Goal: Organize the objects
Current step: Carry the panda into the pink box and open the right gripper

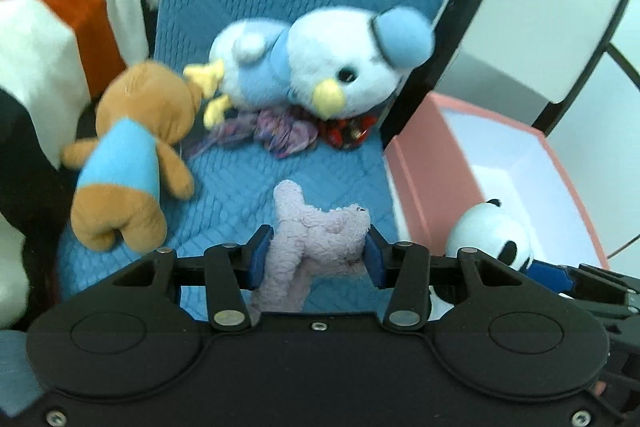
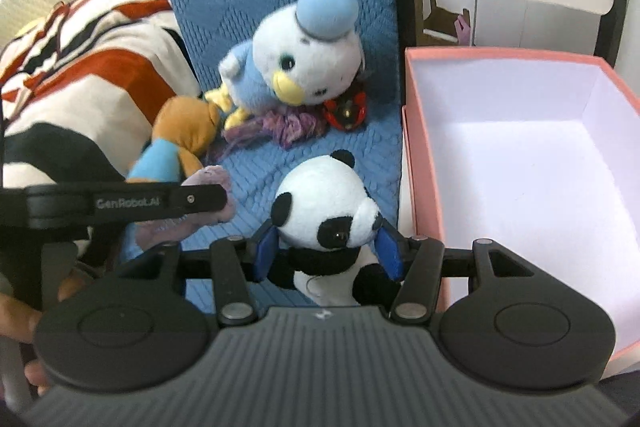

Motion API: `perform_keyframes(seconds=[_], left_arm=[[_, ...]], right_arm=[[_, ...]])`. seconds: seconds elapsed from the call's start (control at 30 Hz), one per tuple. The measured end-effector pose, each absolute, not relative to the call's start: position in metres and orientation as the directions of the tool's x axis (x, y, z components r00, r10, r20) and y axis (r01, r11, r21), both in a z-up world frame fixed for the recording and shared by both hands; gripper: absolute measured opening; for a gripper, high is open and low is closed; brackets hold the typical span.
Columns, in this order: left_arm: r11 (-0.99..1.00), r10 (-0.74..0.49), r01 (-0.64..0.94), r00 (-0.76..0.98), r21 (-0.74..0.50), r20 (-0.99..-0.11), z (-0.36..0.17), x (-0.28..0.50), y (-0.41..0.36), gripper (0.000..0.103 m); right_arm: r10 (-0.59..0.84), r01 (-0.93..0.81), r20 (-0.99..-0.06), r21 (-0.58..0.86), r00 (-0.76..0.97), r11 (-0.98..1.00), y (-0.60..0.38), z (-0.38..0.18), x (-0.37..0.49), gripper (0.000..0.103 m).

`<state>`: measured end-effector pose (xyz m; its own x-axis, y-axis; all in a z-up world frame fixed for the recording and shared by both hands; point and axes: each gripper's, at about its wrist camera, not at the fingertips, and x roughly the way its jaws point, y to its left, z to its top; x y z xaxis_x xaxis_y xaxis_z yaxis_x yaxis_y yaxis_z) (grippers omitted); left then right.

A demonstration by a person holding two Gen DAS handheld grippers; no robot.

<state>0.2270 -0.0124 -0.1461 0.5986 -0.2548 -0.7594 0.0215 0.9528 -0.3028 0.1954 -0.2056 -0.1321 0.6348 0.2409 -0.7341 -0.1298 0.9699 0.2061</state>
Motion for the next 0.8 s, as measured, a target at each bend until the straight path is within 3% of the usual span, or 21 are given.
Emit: perform_keyframes(seconds=[0.8], left_arm=[[0.943, -0.279, 0.068, 0.695, -0.326, -0.663, 0.004, 0.228, -0.094, 0.045]], right_arm=[[0.258, -0.115, -0.627, 0.259, 0.735, 0.959, -0.289, -0.006, 0.191, 0.056]])
